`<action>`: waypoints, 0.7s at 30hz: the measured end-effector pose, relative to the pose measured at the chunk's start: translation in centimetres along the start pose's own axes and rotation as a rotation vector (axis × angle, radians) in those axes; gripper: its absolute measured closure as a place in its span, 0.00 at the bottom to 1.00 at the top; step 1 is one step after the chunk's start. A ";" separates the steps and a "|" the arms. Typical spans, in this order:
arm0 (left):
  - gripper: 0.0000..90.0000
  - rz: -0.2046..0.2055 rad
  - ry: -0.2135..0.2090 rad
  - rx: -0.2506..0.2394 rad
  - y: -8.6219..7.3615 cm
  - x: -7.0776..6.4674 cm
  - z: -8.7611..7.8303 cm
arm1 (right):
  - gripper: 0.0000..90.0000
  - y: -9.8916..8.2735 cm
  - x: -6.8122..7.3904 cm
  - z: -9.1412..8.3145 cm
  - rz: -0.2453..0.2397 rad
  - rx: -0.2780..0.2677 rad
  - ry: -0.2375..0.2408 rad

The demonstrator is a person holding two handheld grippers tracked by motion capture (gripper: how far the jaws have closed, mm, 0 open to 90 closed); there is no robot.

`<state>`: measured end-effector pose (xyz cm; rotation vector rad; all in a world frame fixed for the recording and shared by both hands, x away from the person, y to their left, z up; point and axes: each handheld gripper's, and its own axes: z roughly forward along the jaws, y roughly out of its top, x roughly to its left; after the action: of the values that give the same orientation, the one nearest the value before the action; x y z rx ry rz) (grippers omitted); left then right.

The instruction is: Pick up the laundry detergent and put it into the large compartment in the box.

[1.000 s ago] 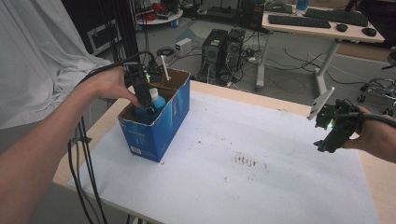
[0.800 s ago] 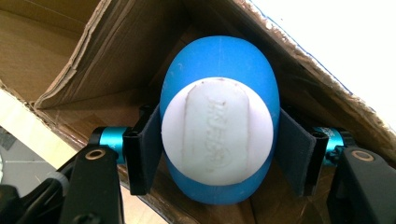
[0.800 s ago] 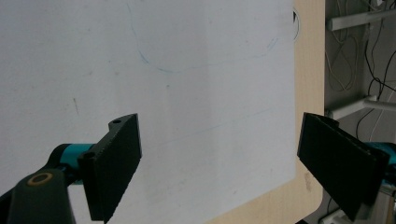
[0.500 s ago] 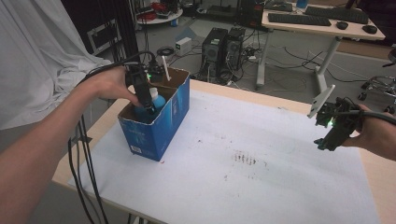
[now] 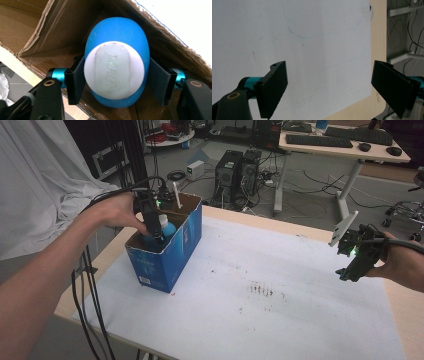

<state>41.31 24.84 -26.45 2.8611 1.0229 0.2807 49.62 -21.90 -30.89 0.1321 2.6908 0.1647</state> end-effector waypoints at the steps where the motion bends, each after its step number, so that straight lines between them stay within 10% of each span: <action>1: 0.37 -0.013 -0.003 0.000 -0.1 0.1 -0.2 | 0.14 0.0 0.0 0.0 -0.005 -0.001 0.004; 21: 0.30 -0.019 0.013 -0.007 -0.1 0.1 -1.6 | 0.14 -0.4 0.1 -0.4 0.000 -0.001 0.005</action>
<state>41.00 25.04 -24.84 2.8454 1.0487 0.3014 49.36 -22.30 -30.62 0.1317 2.6952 0.1662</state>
